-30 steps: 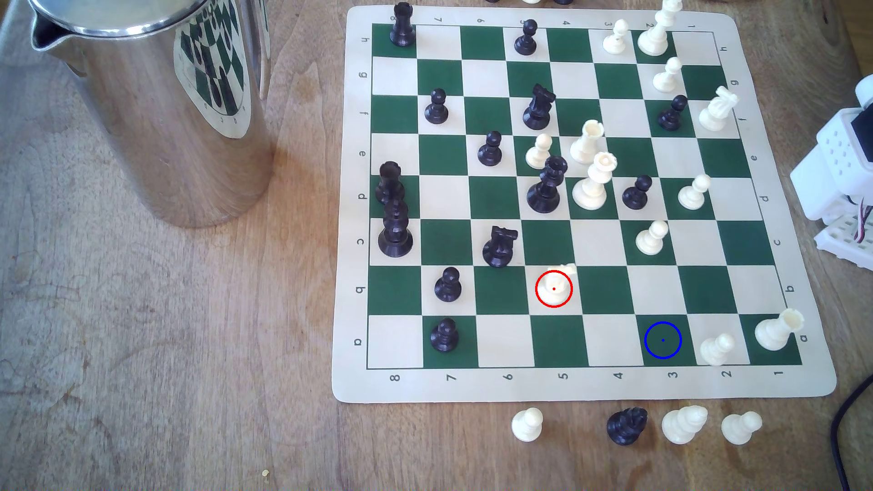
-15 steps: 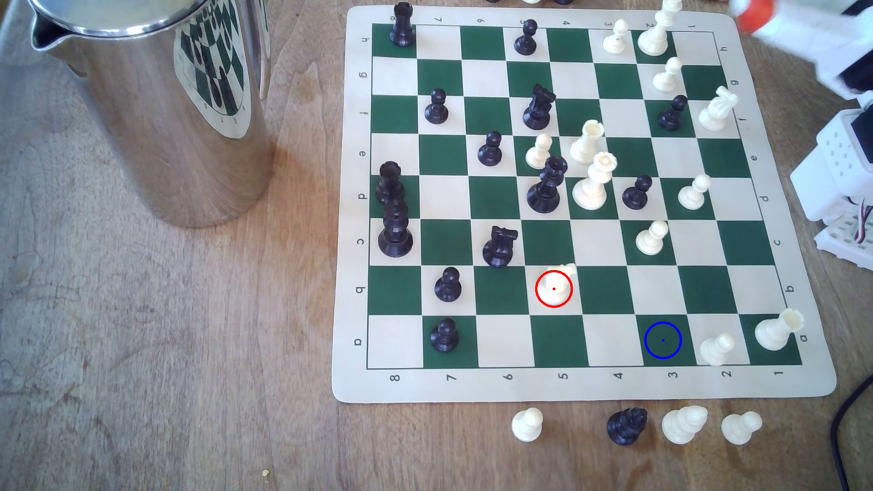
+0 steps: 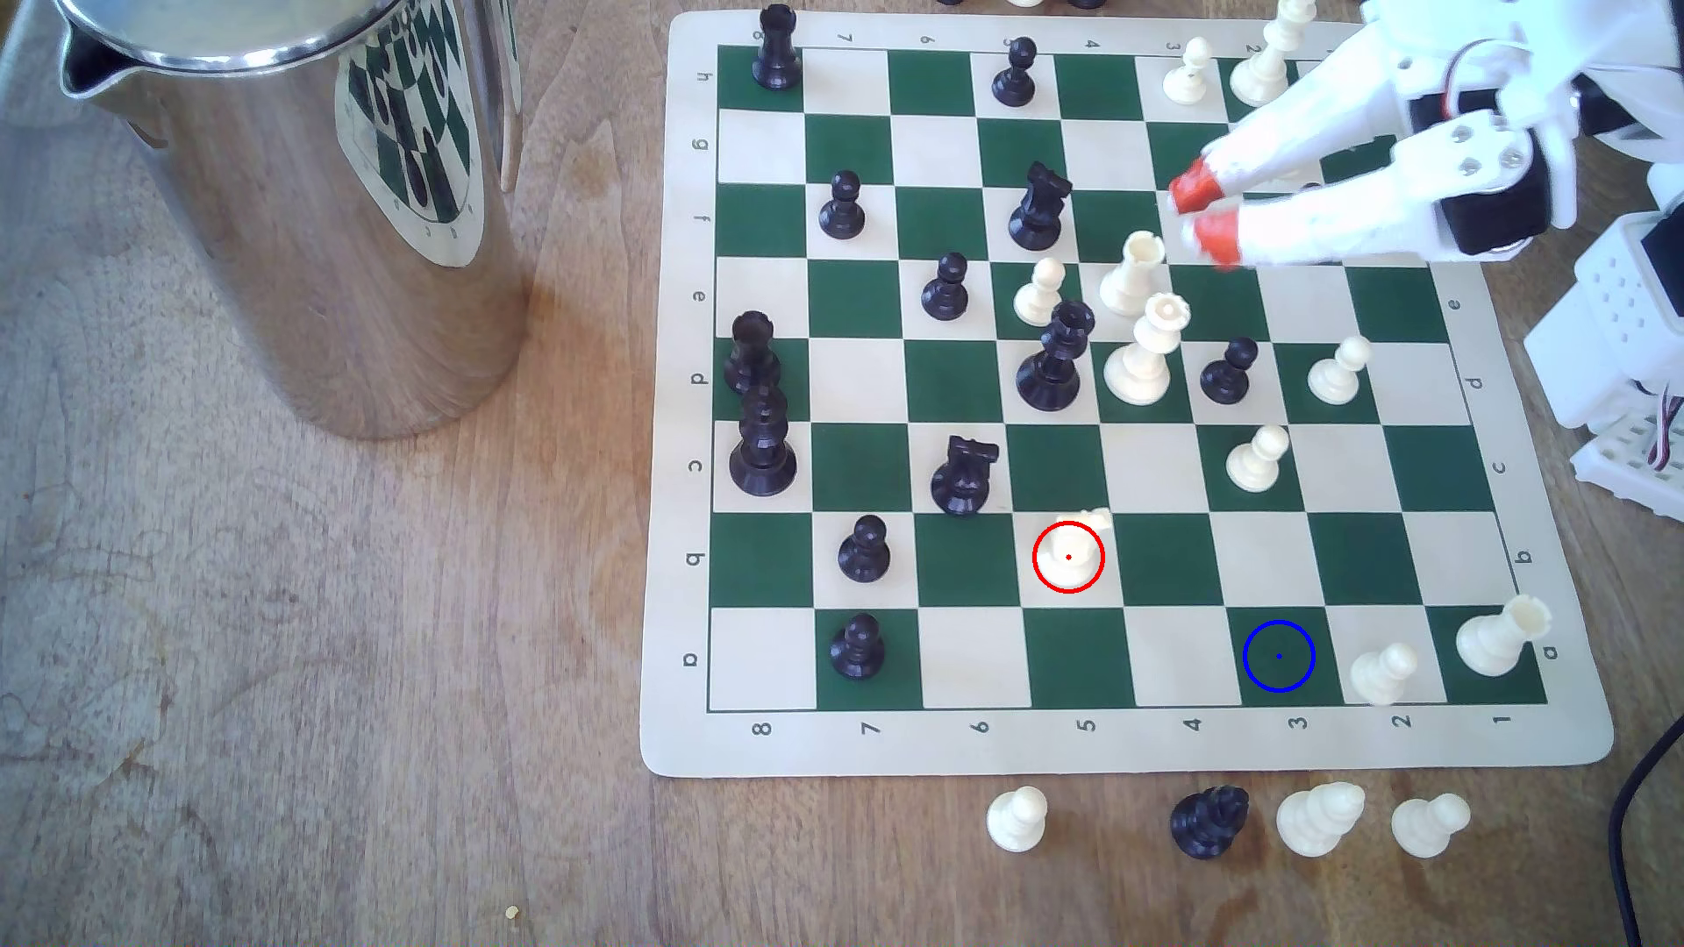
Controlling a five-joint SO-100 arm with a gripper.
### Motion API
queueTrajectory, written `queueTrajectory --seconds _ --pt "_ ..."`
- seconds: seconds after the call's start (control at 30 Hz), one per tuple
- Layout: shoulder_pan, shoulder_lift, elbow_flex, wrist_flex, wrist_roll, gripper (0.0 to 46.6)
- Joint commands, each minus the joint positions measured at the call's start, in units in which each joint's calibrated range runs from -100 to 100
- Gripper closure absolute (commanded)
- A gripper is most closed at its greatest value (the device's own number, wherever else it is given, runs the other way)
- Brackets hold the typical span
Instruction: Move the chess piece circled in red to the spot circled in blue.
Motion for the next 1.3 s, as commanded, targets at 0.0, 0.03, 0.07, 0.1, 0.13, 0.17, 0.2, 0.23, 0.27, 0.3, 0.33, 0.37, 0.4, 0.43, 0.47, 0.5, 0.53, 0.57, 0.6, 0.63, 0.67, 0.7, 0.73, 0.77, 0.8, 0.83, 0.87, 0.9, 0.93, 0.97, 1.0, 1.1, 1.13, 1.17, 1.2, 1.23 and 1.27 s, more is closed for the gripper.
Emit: queueTrajectory --seconds 0.0,0.03,0.07,0.1,0.13,0.17,0.2,0.23,0.27,0.3,0.33,0.37,0.4,0.43,0.47,0.5,0.53,0.57,0.6,0.63,0.67,0.7,0.73,0.77,0.8,0.83,0.87,0.9,0.93,0.97,1.0,1.1,1.13,1.17,1.2,1.23,1.27 --pt "-1.37 5.29 -9.59 5.84 -1.17 33.3" --pt "-1.68 5.63 -9.68 6.83 -1.22 32.3" --pt "-1.92 5.88 -9.77 7.81 -1.32 31.4" --pt "-2.15 5.97 -9.5 8.47 -1.51 30.3" --pt "-2.46 5.97 -8.68 9.45 -2.0 27.6" --pt "-2.62 6.14 -8.14 9.45 -1.81 27.1" --pt "-2.78 6.9 -8.14 9.45 -1.66 27.0" --pt "-3.01 7.66 -8.14 9.45 -1.61 26.6" --pt "-3.64 9.87 -8.68 9.61 -1.61 26.1" --pt "-3.79 10.81 -8.86 9.61 -1.66 26.0" --pt "-4.11 12.67 -9.23 9.61 -1.76 25.5" --pt "-4.18 13.61 -9.41 9.61 -1.81 25.5" --pt "-4.26 14.46 -9.5 9.61 -1.9 25.4" --pt "-4.26 15.47 -9.5 9.61 -1.95 25.4" --pt "-4.26 15.98 -9.5 9.61 -2.0 25.5" --pt "-4.26 16.58 -9.5 9.61 -2.05 25.6" --pt "-4.11 17.09 -9.5 9.45 -2.15 25.6" --pt "-3.95 18.19 -9.68 9.2 -2.2 25.6" --pt "-3.87 18.95 -9.95 9.12 -2.2 25.7" --pt "-3.87 19.55 -10.13 9.04 -2.25 25.7" --pt "-3.87 20.14 -10.41 8.87 -2.3 25.6" --pt "-4.03 21.5 -10.68 8.06 -2.49 25.2" --pt "-4.11 22.27 -10.68 7.56 -2.49 25.1" --pt "-4.11 23.28 -10.95 6.91 -2.59 25.0" --pt "-4.18 24.05 -11.13 6.58 -2.69 25.0" --pt "-4.26 24.81 -11.31 6.25 -2.74 25.0" --pt "-4.34 26.42 -11.95 5.6 -2.88 25.0" --pt "-4.42 27.02 -12.49 5.43 -2.98 25.0" --pt "-4.42 27.78 -13.04 5.27 -3.13 25.1" --pt "-4.42 28.29 -13.4 5.11 -3.17 25.1" --pt "-4.5 29.48 -14.12 4.78 -3.27 25.3" --pt "-4.89 31.52 -15.48 4.62 -3.66 26.0" --pt "-4.97 32.2 -15.94 4.62 -3.81 26.2" --pt "-5.05 33.56 -16.84 4.45 -3.91 26.3" --pt "-5.05 34.06 -17.12 4.29 -3.96 26.3" --pt "-5.05 34.57 -17.39 4.21 -3.96 26.3" --pt "-5.12 35.0 -17.66 4.21 -3.96 26.3"
